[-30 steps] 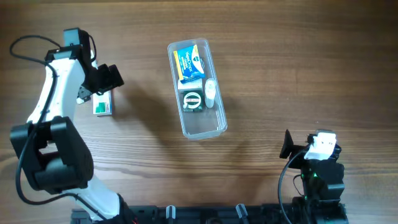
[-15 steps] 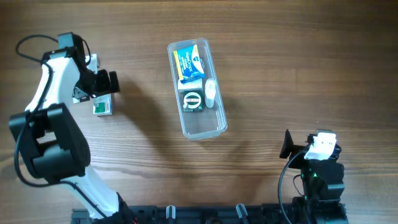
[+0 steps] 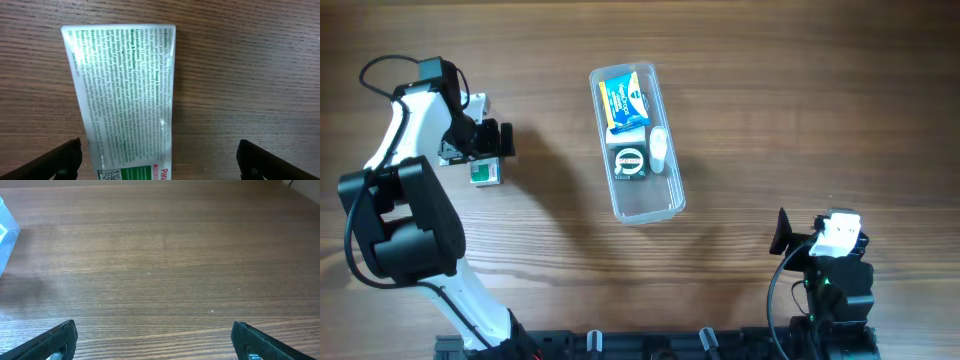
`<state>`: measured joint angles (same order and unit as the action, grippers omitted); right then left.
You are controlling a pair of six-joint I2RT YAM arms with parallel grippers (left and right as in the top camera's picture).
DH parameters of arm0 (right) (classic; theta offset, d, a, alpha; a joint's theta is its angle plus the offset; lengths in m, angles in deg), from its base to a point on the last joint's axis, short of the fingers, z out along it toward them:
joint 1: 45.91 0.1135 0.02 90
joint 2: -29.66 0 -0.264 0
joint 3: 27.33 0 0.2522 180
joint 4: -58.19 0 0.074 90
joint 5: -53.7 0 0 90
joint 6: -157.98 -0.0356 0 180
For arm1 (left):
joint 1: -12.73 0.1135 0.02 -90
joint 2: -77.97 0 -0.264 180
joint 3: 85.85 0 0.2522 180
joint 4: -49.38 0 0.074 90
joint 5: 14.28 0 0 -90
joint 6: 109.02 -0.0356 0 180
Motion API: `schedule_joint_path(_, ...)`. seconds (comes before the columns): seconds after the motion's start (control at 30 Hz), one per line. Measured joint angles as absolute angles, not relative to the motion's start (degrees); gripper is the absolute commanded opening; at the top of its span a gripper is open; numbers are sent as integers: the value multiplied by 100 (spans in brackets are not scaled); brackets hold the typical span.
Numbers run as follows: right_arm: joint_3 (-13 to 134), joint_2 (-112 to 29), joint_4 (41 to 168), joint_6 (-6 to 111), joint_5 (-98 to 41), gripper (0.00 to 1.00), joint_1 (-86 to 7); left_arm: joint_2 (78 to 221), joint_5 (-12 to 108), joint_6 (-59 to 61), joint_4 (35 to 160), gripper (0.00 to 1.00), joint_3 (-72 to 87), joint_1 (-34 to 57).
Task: Pack container
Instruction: 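Grasp the white-green Panadol tube with the left gripper and lift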
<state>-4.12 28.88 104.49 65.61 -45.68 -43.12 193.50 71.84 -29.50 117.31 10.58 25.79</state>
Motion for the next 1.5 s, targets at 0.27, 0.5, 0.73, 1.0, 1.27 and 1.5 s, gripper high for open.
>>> schedule_joint_path(0.27, -412, 2888, 10446, 6561, -4568, 100, -4312, 19367, 7285, -2950, 11755, 100, 1058, 2673)
schedule_joint_path(0.5, -412, 2888, 10449, 6561, -4568, 100, -4312, 19570, 7282, -2950, 11755, 100, 1060, 2673)
schedule_joint_path(0.73, -412, 2888, 10449, 6561, -4568, 100, -4312, 19778, 7328, -2952, 11792, 100, 1113, 2673)
schedule_joint_path(1.0, -412, 2888, 10449, 6561, -4568, 100, -4312, 19811, 7433, -3031, 11782, 56, 1137, 2680)
schedule_joint_path(1.27, -412, 2888, 10449, 6561, -4568, 100, -4312, 19809, 7407, -2989, 11775, 33, 1172, 2706)
schedule_joint_path(1.5, -412, 2888, 10449, 6561, -4568, 100, -4312, 19743, 7276, -2642, 11100, 33, 1176, 2704)
